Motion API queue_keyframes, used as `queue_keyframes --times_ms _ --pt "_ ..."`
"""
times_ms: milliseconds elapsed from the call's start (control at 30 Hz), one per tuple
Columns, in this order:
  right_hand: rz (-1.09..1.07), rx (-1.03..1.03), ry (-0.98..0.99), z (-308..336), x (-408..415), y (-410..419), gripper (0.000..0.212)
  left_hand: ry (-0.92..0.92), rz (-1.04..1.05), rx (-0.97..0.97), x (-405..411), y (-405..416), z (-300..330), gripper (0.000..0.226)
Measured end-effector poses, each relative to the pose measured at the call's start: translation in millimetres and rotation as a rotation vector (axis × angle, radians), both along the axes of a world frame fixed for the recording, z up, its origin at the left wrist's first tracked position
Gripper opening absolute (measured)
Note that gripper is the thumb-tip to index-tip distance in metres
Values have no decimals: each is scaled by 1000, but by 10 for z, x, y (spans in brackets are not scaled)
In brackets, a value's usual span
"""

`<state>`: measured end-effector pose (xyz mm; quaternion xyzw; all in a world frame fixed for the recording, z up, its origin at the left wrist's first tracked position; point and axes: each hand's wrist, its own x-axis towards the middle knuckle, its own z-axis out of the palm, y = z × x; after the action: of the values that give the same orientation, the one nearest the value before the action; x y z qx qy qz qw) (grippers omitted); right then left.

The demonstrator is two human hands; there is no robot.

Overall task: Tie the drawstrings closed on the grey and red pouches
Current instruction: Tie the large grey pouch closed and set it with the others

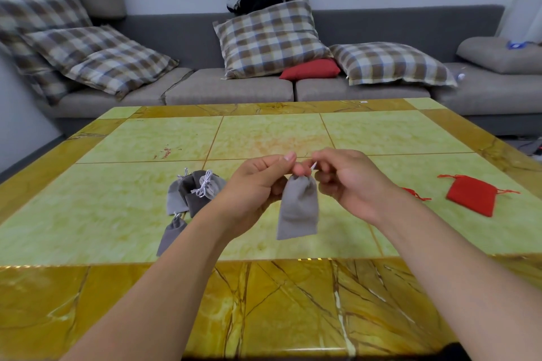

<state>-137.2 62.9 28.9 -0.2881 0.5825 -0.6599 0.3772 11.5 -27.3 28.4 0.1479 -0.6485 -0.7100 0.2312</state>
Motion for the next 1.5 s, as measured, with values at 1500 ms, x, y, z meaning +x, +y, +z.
queue_keyframes --times_ms 1500 --pt "197 54 204 33 38 71 34 -52 -90 17 14 -41 -47 26"
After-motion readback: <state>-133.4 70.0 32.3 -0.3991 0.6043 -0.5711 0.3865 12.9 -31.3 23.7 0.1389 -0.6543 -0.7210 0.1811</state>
